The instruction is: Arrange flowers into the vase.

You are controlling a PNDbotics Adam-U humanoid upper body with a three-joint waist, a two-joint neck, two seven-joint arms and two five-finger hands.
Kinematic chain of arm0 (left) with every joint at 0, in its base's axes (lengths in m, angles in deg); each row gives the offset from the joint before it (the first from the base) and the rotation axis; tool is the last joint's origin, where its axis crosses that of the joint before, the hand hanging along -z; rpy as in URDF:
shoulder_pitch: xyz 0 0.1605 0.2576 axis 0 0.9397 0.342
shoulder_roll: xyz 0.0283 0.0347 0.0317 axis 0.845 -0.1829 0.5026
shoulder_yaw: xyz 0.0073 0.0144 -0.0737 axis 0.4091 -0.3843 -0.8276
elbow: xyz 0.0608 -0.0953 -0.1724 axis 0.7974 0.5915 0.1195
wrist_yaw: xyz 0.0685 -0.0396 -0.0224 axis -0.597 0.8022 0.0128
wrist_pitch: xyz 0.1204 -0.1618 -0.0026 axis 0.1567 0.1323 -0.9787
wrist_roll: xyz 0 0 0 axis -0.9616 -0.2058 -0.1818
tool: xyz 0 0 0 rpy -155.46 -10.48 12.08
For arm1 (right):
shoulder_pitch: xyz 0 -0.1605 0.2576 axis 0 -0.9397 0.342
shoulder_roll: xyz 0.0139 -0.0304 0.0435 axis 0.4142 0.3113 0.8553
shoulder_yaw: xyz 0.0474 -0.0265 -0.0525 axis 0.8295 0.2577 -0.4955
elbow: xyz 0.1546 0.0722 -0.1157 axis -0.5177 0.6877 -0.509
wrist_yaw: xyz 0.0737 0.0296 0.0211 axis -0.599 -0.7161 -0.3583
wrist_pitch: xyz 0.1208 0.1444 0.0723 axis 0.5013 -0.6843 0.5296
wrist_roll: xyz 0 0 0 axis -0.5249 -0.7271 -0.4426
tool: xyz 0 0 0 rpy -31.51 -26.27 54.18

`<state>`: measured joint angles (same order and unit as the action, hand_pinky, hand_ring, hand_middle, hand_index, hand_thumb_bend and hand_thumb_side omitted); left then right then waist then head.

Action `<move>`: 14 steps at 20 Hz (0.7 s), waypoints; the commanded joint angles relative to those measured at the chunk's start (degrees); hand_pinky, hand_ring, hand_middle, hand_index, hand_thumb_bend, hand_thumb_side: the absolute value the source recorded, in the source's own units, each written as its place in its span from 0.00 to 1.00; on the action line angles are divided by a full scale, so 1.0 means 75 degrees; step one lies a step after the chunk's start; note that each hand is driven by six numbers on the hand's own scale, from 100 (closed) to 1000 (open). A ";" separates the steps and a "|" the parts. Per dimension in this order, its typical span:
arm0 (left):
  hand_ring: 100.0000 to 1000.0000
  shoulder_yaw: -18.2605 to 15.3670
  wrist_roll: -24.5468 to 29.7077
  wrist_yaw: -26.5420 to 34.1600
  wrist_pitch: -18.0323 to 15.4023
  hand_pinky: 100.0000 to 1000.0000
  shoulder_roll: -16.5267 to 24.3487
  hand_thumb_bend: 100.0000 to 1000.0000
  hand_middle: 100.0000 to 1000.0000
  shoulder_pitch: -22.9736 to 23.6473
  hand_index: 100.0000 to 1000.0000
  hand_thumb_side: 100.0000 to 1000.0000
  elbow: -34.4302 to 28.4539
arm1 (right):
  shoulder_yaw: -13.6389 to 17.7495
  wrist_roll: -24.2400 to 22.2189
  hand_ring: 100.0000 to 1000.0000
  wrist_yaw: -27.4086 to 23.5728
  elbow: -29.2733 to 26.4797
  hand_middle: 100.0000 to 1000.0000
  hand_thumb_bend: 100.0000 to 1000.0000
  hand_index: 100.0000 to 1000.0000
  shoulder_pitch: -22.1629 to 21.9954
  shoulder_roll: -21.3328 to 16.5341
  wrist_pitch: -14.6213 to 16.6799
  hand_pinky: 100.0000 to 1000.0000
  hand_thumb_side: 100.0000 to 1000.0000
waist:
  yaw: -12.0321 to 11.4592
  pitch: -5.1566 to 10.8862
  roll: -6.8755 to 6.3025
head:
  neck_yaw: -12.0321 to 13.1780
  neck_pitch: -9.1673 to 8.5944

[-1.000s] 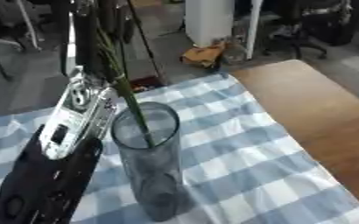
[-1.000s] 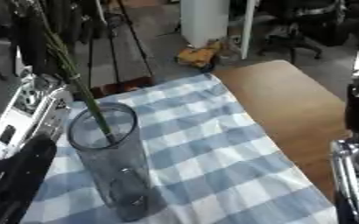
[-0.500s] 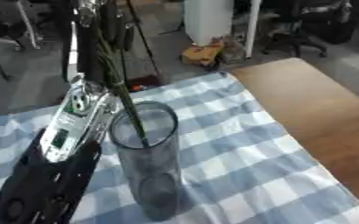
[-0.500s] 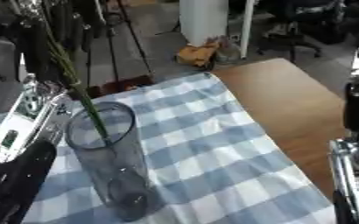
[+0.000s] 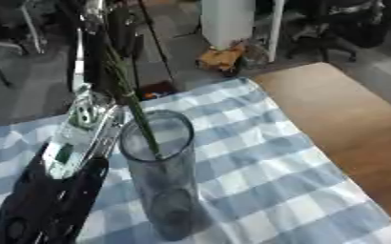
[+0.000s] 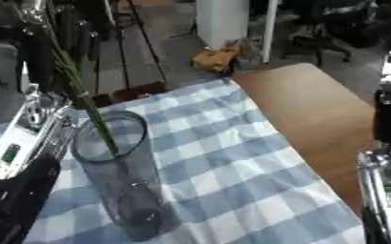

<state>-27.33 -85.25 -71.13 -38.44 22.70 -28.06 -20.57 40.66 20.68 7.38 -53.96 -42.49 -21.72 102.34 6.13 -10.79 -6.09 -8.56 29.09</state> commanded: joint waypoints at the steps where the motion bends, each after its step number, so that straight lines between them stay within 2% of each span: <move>1: 0.16 -0.0056 -0.0075 -0.0203 0.0130 0.00 0.0220 0.08 0.14 -0.0094 0.01 0.85 -0.0051 | 0.0051 0.0029 0.80 0.0050 -0.0119 0.48 0.00 0.79 0.0076 -0.0087 -0.0020 0.80 0.69 | -0.0020 0.0136 0.0051 | -0.0036 -0.0080; 6: 0.23 -0.0077 -0.0169 -0.0511 0.0324 0.00 0.0311 0.11 0.19 -0.0072 0.03 0.87 -0.0038 | 0.0053 0.0052 0.80 0.0052 -0.0119 0.48 0.00 0.79 0.0060 -0.0091 -0.0034 0.80 0.70 | -0.0052 0.0158 0.0051 | -0.0074 -0.0080; 14: 0.26 -0.0103 -0.0280 -0.0943 0.0566 0.00 0.0423 0.14 0.22 -0.0054 0.08 0.90 -0.0010 | 0.0057 0.0068 0.81 0.0065 -0.0119 0.48 0.00 0.79 0.0032 -0.0098 -0.0043 0.80 0.71 | -0.0077 0.0175 0.0049 | -0.0107 -0.0082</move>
<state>-27.41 -87.20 -77.56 -34.51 24.59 -27.60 -20.09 40.67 21.00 7.41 -53.96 -42.84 -21.72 102.06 5.60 -10.60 -6.10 -9.21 29.09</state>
